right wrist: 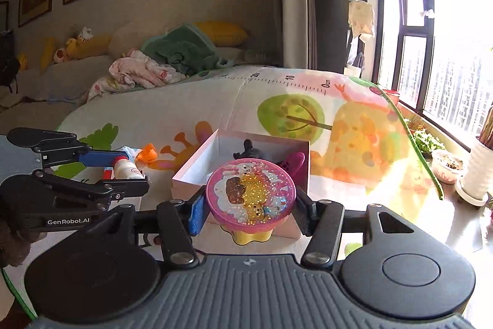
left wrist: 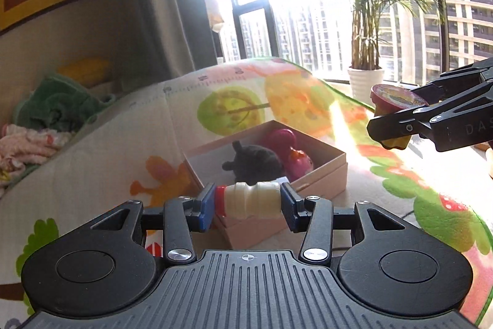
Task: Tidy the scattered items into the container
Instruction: 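Carry bottle and cup into the pink box and open both grippers, then grasp the white card with red W with the right gripper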
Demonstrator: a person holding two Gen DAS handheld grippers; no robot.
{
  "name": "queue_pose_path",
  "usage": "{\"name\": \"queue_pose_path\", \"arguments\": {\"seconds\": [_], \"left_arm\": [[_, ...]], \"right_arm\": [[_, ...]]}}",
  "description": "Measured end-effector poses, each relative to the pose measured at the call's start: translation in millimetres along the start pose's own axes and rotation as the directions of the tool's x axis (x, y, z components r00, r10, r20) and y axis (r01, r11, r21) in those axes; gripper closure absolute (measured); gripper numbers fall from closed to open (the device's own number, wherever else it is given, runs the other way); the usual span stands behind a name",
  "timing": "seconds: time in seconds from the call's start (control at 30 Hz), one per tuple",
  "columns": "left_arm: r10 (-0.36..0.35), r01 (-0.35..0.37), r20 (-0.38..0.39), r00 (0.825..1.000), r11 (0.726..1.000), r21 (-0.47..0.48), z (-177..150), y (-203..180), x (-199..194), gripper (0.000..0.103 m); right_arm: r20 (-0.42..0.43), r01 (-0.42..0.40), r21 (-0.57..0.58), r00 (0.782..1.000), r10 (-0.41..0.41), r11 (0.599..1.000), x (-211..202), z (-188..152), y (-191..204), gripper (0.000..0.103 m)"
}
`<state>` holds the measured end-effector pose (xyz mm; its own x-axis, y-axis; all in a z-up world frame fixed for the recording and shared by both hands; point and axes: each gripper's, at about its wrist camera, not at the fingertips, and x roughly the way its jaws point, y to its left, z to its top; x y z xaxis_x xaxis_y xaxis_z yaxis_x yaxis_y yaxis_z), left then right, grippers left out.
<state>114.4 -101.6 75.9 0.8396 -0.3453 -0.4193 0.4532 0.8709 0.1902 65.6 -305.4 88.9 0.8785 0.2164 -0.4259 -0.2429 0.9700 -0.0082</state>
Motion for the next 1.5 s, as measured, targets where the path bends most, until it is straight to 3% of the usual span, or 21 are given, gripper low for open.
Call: {"name": "queue_pose_path", "arguments": {"seconds": [0.2, 0.4, 0.5, 0.53, 0.6, 0.67, 0.8, 0.83, 0.87, 0.9, 1.03, 1.17, 1.37, 1.5], "left_arm": [[-0.003, 0.004, 0.006, 1.000, 1.000, -0.029, 23, 25, 59, 0.054], [-0.015, 0.015, 0.006, 1.000, 0.996, -0.083, 31, 45, 118, 0.053], [-0.046, 0.042, -0.027, 0.999, 0.991, -0.127, 23, 55, 137, 0.041], [-0.053, 0.048, -0.034, 0.998, 0.989, -0.138, 19, 57, 136, 0.038], [-0.073, 0.066, -0.037, 0.997, 0.987, -0.149, 10, 59, 127, 0.020], [-0.086, 0.079, -0.043, 0.995, 0.986, -0.145, 0, 57, 113, 0.013], [-0.097, 0.090, -0.045, 0.994, 0.987, -0.133, -23, 54, 80, 0.008], [-0.086, 0.078, -0.049, 0.995, 0.987, -0.138, -29, 55, 72, 0.008], [-0.068, 0.059, -0.055, 0.996, 0.987, -0.149, -37, 59, 64, 0.007], [-0.050, 0.038, -0.064, 0.997, 0.986, -0.164, -44, 63, 57, 0.007], [0.007, -0.044, -0.135, 0.991, 0.961, -0.273, -75, 88, 29, 0.006], [0.078, -0.155, -0.214, 0.974, 0.915, -0.373, -107, 111, 5, 0.005], [0.187, -0.302, -0.297, 0.936, 0.860, -0.412, -135, 128, -27, 0.002], [0.206, -0.328, -0.301, 0.931, 0.833, -0.445, -147, 135, -50, 0.001]], "right_arm": [[0.027, -0.014, 0.054, 1.000, 0.013, 0.998, 55, 48, -22, 0.047], [-0.012, -0.036, 0.125, 0.999, 0.038, 0.991, 119, 81, -36, 0.047], [-0.046, -0.048, 0.151, 0.997, 0.056, 0.987, 149, 90, -35, 0.047], [-0.057, -0.052, 0.152, 0.997, 0.061, 0.987, 157, 91, -34, 0.047], [-0.077, -0.066, 0.144, 0.994, 0.077, 0.987, 172, 94, -28, 0.047], [-0.094, -0.080, 0.133, 0.991, 0.093, 0.988, 186, 95, -21, 0.047], [-0.117, -0.110, 0.128, 0.985, 0.125, 0.986, 211, 98, -7, 0.047], [-0.101, -0.116, 0.120, 0.987, 0.128, 0.986, 215, 99, -3, 0.039], [-0.077, -0.112, 0.105, 0.990, 0.120, 0.988, 219, 99, 0, 0.026], [-0.061, -0.100, 0.099, 0.992, 0.106, 0.990, 221, 100, 2, 0.023], [-0.051, -0.103, 0.123, 0.993, 0.110, 0.987, 222, 103, 5, 0.023], [-0.047, -0.125, 0.087, 0.990, 0.129, 0.988, 210, 98, 19, 0.023], [-0.079, -0.181, -0.054, 0.981, 0.176, 0.982, 184, 71, 79, 0.023], [-0.104, -0.232, -0.155, 0.970, 0.218, 0.960, 166, 47, 126, 0.019]]}}
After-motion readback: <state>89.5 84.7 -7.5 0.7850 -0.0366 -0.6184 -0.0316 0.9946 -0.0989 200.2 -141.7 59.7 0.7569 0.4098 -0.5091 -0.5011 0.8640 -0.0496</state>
